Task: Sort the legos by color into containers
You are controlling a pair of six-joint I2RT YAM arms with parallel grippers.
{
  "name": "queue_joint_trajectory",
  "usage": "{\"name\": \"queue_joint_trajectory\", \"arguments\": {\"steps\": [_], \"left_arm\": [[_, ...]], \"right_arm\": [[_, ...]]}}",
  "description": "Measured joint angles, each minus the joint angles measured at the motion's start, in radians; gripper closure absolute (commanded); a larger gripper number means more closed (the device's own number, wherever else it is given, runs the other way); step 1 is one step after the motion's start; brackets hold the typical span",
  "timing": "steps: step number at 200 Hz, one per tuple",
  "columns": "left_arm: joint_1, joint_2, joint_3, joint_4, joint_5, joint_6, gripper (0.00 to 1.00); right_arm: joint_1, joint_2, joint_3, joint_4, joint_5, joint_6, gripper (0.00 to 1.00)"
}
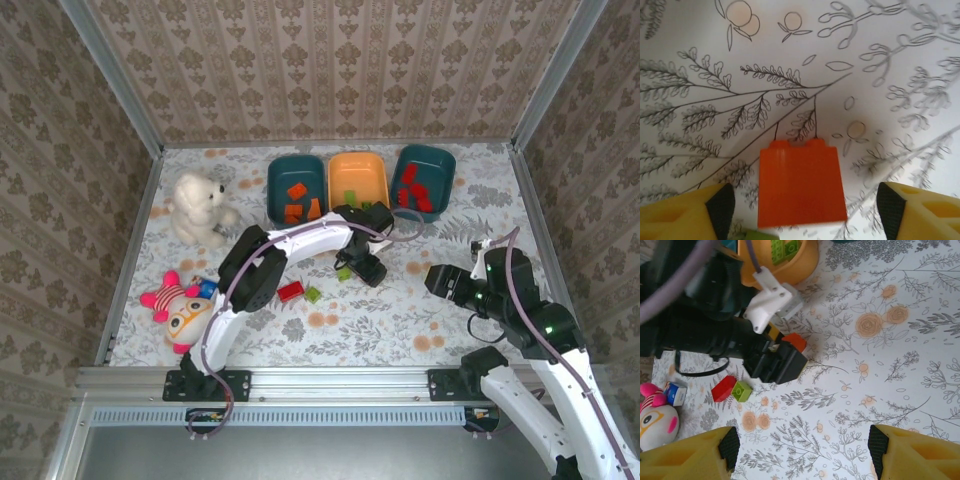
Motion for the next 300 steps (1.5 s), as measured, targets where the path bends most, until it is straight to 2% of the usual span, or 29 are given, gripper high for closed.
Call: {"name": "queue_joint_trajectory", "arguments": {"steps": [47,70,103,126,153,186,206,228,269,300], "left_arm": [[-0.018,0.011,0.028,-0.011,-0.052,-0.039,0.61],[-0.02,0.011,0.036,-0.01,-0.071,-0.05,0.68],[-0.008,-0.007,0.048,-0.013,-0.093,-0.094,0.68],[0.042,-0.08,0.047,-0.011,-0.09,-0.145,0.68],[0.171,-0.204,0.047,0.024,-0.06,-0.211,0.68],[0.342,-0.248,0.047,0.084,-0.02,-0.27,0.68],[0.417,-0.206,0.063,0.11,0.021,-0.299,0.68],[0.471,-0.083,0.173,0.122,0.073,-0.324,0.68],[0.528,0.151,0.404,0.127,0.161,-0.356,0.66],[0.551,0.222,0.477,0.121,0.195,-0.392,0.65]], "right_arm": [[0.0,0.001,0.0,0.003,-0.026,-0.027,0.28],[0.0,0.016,0.0,0.015,-0.044,-0.045,0.28],[0.0,0.056,0.0,0.045,-0.074,-0.072,0.28],[0.0,0.077,-0.002,0.104,-0.114,-0.094,0.28],[0.002,0.135,-0.02,0.231,-0.199,-0.114,0.28],[0.049,0.338,-0.003,0.378,-0.244,-0.148,0.28],[0.085,0.456,0.036,0.438,-0.246,-0.154,0.28],[0.121,0.536,0.092,0.488,-0.245,-0.158,0.29],[0.152,0.57,0.13,0.547,-0.245,-0.157,0.28],[0.154,0.57,0.13,0.55,-0.241,-0.158,0.28]]}}
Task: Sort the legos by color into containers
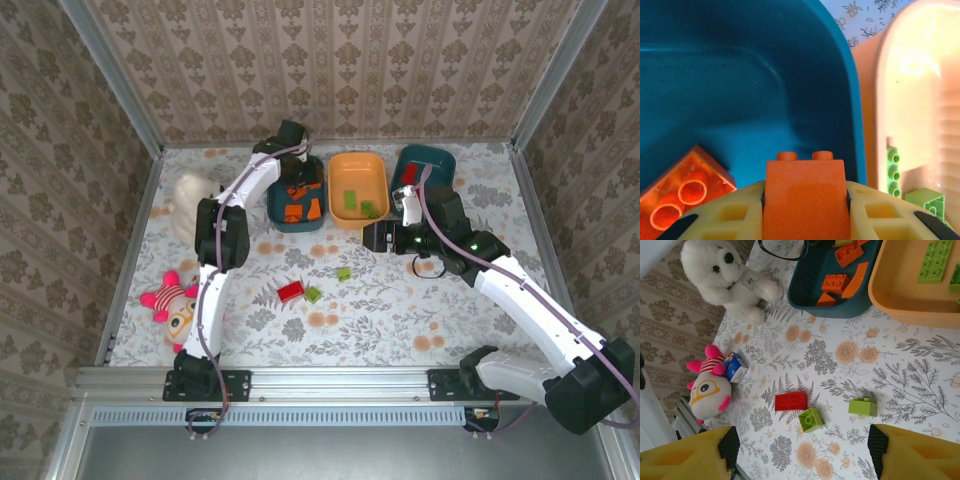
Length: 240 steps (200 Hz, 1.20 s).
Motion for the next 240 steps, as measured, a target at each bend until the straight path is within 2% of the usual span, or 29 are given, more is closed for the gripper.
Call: {"name": "queue_joint_trajectory", "arguments": {"steps": [23,72,106,128,155,196,213,228,240], "left_arm": [[0.007,0.001,0.0,-0.006,0.022,-0.023,0.6],[0.007,-0.002,-0.017,0.003,0.07,-0.063,0.37],[0.007,-0.05,-0.087,0.016,0.072,-0.071,0.33],[0.006,-0.137,-0.169,0.029,0.068,-0.08,0.3],[0.006,-0.364,-0.37,0.087,0.037,-0.12,0.26],[0.0,-0.921,-0.904,0.271,-0.015,-0.262,0.2],[-0.004,-1.133,-1.115,0.307,-0.038,-0.322,0.19],[-0.012,-1.317,-1.29,0.307,-0.062,-0.372,0.18],[-0.02,-1.471,-1.413,0.285,-0.085,-0.412,0.18]], "right_arm": [[0.0,0.0,0.0,0.0,0.004,0.0,0.28],[0.0,0.013,0.013,-0.005,0.033,-0.01,0.28],[0.0,0.013,0.051,-0.004,0.077,-0.046,0.28],[0.016,0.023,0.08,-0.006,0.104,-0.092,0.28],[0.089,0.063,0.103,0.002,0.127,-0.199,0.27],[0.246,0.201,0.103,0.007,0.12,-0.454,0.21],[0.309,0.276,0.106,0.005,0.11,-0.577,0.15],[0.357,0.339,0.106,0.005,0.099,-0.682,0.02],[0.385,0.383,0.107,0.01,0.086,-0.749,0.0]]}}
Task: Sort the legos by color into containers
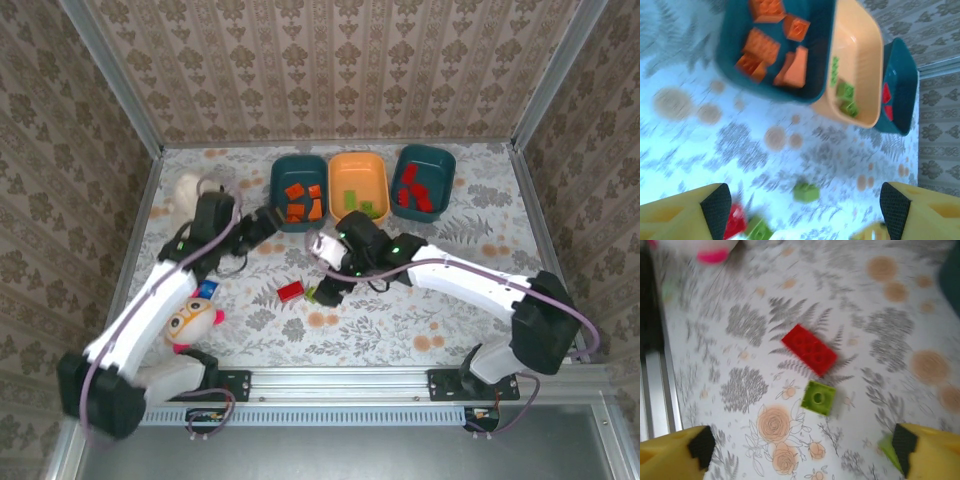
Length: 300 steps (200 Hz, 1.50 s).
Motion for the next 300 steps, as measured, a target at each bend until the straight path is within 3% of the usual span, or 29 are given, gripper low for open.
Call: {"name": "queue_joint_trajectory", "arguments": {"steps": [44,76,113,138,185,239,300], "left_arm": [[-0.013,-0.576,-0.225,-0.179,-0.08,-0.148,0.2],[-0.013,-0.774,-0.241,-0.314,-0.102,-0.219,0.2],[-0.013,-0.777,-0.235,-0.396,-0.109,-0.226,0.2],[-0.013,-0.753,-0.219,-0.4,-0.105,-0.226,0.2],[-0.013,-0.75,-0.199,-0.422,-0.101,-0.222,0.2],[-0.013,-0.748,-0.199,-0.424,-0.093,-0.222,0.21],[-0.013,-0.717,-0.209,-0.394,-0.074,-0.21,0.22]], "right_arm": [[0.034,0.208,0.114,0.029,-0.001,-0.128,0.0],[0.071,0.341,0.201,0.047,0.054,-0.188,0.0],[0.092,0.46,0.277,0.043,0.125,-0.214,0.01],[0.095,0.521,0.331,0.031,0.184,-0.212,0.06],[0.102,0.618,0.423,-0.032,0.248,-0.167,0.24],[0.113,0.626,0.438,-0.067,0.273,-0.102,0.6],[0.082,0.575,0.42,-0.041,0.278,-0.002,0.66]]}}
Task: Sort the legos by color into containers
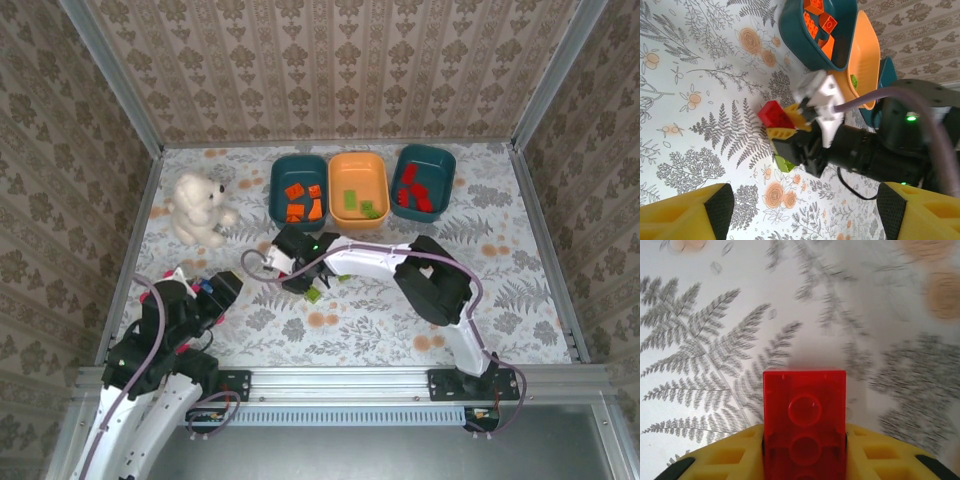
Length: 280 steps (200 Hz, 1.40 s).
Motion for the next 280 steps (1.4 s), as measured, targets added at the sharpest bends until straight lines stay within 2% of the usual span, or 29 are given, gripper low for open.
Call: {"name": "queue_joint_trajectory", "arguments": {"steps": [32,63,89,110,141,177,240,280], "left_arm": [[0.0,0.133,-0.005,0.092,0.021,0.048,0.22],[-0.053,0.395,0.012,0.26,0.038,0.125,0.21],[-0.121,0.65,0.095,0.389,0.055,0.196,0.2],[-0.166,0.823,0.191,0.482,0.083,0.245,0.2],[-0.198,1.021,0.322,0.589,0.14,0.297,0.2],[-0.203,1.154,0.407,0.645,0.186,0.327,0.2],[-0.203,1.231,0.474,0.663,0.213,0.338,0.2],[-0.203,1.255,0.493,0.662,0.213,0.344,0.2]], "right_arm": [[-0.137,-0.172,-0.043,0.043,0.022,0.124,0.66],[-0.4,-0.323,-0.073,0.084,0.072,0.304,0.68],[-0.605,-0.319,-0.071,0.071,0.122,0.449,0.68],[-0.695,-0.252,-0.039,0.026,0.155,0.538,0.68],[-0.767,-0.085,0.093,-0.039,0.18,0.646,0.68],[-0.81,0.059,0.237,-0.094,0.217,0.689,0.68],[-0.858,0.239,0.479,-0.167,0.235,0.708,0.64],[-0.867,0.37,0.676,-0.254,0.234,0.708,0.57]]}}
